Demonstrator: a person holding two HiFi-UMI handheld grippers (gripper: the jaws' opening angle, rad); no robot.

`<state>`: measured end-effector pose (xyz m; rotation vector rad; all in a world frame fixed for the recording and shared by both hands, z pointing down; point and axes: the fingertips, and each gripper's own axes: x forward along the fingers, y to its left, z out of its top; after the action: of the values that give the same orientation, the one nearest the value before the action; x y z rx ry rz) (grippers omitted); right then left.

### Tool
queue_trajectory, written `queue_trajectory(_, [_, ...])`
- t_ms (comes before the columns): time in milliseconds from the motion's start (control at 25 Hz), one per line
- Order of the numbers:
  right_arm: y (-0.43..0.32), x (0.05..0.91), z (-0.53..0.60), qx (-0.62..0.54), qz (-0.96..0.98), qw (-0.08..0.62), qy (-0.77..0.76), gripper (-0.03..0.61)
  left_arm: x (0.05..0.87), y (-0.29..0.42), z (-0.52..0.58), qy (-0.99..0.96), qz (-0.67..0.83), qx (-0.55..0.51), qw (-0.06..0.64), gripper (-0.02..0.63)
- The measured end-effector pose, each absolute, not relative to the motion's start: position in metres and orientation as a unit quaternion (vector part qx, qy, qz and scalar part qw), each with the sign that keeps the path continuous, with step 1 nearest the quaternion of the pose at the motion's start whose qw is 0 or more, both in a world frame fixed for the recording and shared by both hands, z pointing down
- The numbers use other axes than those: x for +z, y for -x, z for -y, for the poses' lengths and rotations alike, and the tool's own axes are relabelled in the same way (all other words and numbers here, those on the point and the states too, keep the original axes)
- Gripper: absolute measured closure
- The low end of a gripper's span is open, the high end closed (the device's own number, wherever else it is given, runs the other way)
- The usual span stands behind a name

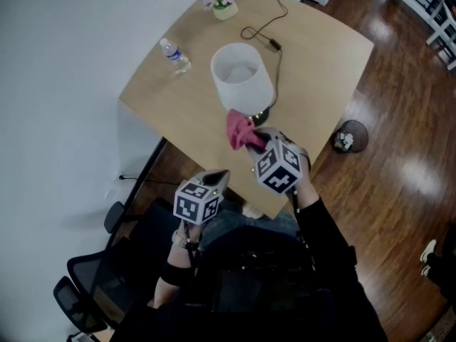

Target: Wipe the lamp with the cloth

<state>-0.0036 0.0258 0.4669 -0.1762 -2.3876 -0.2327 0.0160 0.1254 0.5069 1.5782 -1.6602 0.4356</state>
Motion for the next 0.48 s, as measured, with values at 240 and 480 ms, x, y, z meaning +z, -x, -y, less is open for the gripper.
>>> queue_trajectory(240, [0.031, 0.346, -0.021, -0.122, 0.956, 0.262, -0.043, 0.474, 0.513, 0.013, -0.116, -0.676, 0.608, 0.172, 0.379, 0.618])
queue_trajectory(480, [0.073, 0.337, -0.003, -0.151, 0.932, 0.296, -0.144, 0.474, 0.501, 0.062, -0.121, -0.728, 0.561, 0.177, 0.351, 0.618])
